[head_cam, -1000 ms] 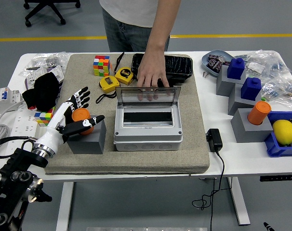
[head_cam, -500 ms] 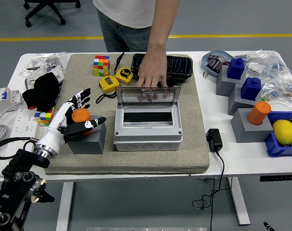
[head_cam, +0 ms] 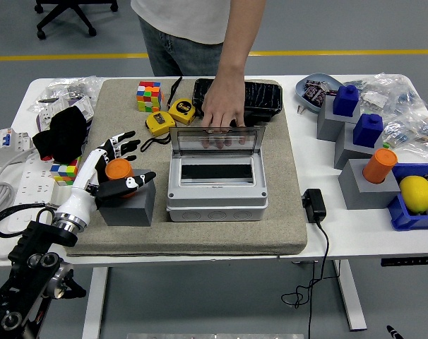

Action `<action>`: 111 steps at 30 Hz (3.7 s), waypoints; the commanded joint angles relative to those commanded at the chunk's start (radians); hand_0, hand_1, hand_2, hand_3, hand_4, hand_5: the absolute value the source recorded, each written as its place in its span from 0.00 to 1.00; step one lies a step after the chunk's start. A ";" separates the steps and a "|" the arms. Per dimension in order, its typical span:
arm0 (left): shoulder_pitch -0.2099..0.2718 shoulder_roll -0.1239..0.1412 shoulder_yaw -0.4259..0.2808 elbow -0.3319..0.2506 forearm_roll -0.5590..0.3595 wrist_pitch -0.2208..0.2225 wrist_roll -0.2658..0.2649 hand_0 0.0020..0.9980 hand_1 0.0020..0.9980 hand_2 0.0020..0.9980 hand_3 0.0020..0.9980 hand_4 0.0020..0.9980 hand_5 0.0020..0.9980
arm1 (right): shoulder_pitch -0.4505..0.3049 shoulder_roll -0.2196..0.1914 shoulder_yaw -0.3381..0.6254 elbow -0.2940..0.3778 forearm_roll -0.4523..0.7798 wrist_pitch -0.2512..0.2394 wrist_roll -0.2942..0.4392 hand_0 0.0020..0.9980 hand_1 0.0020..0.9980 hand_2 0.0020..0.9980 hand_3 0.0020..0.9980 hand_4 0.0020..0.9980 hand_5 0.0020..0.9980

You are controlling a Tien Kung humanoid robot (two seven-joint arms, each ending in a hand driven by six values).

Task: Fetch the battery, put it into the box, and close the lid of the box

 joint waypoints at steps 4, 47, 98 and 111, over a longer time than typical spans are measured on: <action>0.002 -0.001 0.010 0.000 -0.005 0.019 -0.009 0.72 0.79 0.73 0.77 1.00 0.00 | 0.000 0.000 0.000 0.000 -0.001 0.000 -0.001 0.82 0.76 0.77 0.80 1.00 1.00; 0.001 -0.002 0.094 0.025 -0.034 0.124 -0.039 0.24 0.38 0.24 0.22 1.00 0.00 | 0.000 -0.001 0.007 0.000 -0.011 0.000 -0.002 0.82 0.76 0.77 0.80 1.00 1.00; -0.017 0.009 0.108 -0.001 -0.006 0.170 -0.018 0.05 0.00 0.02 0.02 1.00 0.00 | 0.000 -0.005 0.003 0.000 -0.007 0.000 -0.002 0.82 0.76 0.77 0.80 1.00 1.00; -0.038 0.023 0.097 -0.022 0.028 0.182 -0.003 0.05 0.00 0.02 0.02 1.00 0.00 | 0.002 -0.005 0.003 0.000 -0.004 -0.001 -0.001 0.82 0.76 0.77 0.80 1.00 1.00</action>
